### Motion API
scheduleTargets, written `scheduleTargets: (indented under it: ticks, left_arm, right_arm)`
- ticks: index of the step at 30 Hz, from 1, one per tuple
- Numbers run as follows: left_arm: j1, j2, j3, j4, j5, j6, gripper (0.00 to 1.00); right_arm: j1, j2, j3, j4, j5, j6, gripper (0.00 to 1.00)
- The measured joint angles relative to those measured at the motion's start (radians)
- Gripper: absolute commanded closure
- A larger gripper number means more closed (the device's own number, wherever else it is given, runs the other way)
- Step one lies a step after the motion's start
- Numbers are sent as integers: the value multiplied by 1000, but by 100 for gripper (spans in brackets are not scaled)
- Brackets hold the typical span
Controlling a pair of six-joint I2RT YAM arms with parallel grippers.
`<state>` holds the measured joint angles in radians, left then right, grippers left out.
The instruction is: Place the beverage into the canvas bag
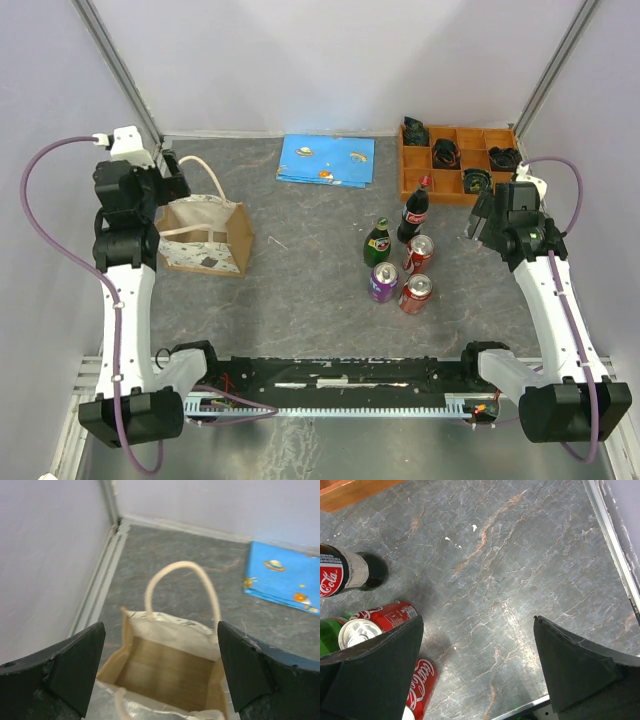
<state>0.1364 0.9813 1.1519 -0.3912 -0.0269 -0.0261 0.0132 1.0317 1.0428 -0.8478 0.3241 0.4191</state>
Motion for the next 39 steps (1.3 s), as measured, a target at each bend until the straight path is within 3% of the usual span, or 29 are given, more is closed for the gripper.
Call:
scheduleTargets:
  ticks: [5,12,22,39]
  left_arm:
    - [123,71,71,-96,-23,-51,0]
    - [320,177,162,-273,33,-272,1]
    - [364,133,5,-469,140,-521,0]
    - [368,134,-293,-376,179,-658,6]
  right_arm:
    - [3,0,0,-6,10,3,1]
    - [5,0,0,-31,-10,-15,1]
    - [6,-7,0,-63,-26,-48,1]
    - [6,-30,1,-90,-39,-57,1]
